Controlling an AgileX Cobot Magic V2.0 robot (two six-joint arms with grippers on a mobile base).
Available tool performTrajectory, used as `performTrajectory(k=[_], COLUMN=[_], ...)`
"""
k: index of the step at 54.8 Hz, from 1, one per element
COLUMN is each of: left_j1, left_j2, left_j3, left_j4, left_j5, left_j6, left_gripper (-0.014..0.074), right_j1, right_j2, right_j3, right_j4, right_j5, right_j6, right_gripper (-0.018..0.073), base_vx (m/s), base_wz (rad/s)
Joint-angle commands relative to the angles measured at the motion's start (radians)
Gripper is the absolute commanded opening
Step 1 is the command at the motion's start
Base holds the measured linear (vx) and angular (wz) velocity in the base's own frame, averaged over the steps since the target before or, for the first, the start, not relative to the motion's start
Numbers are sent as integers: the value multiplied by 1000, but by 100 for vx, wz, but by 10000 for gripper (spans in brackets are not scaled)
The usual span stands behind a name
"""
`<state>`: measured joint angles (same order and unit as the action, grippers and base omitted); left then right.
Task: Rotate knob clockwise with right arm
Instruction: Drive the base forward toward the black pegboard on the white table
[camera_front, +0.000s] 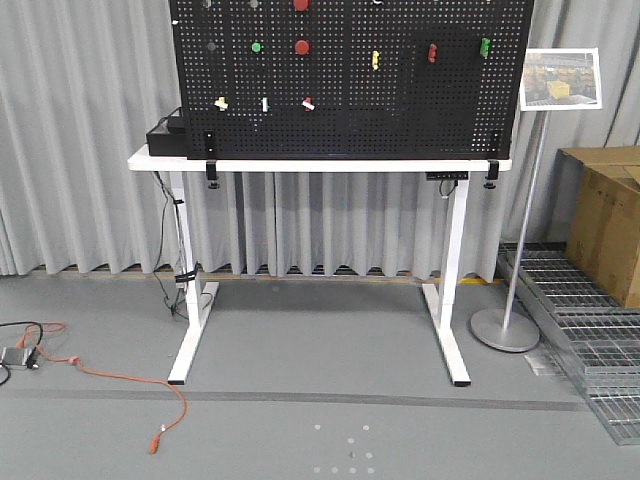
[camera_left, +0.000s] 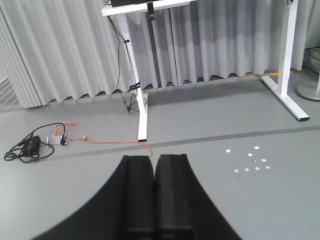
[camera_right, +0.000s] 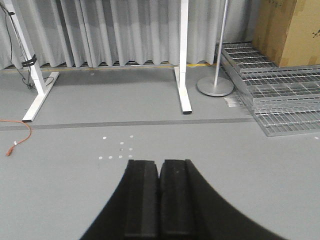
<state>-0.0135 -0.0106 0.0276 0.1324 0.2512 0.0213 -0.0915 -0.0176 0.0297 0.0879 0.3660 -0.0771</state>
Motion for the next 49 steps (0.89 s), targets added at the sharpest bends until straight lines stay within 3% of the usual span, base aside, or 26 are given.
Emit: performTrajectory(k=[1,49], left_j1=[-3,-3], left_j2=[-17,-17], left_j3=[27,27], left_j4=[-8,-8], left_j5=[-77,-77], left_j6=[-1,-1], left_gripper=[-6,-6], right_j1=[-1,-1], right_j2=[-2,-2], right_j3=[14,14], right_j4=[-1,-1], right_j5=[-71,-69], right_j6=[-5,-5], right_gripper=[-8,-8], base_vx=[6,15], base_wz=[-4,-2])
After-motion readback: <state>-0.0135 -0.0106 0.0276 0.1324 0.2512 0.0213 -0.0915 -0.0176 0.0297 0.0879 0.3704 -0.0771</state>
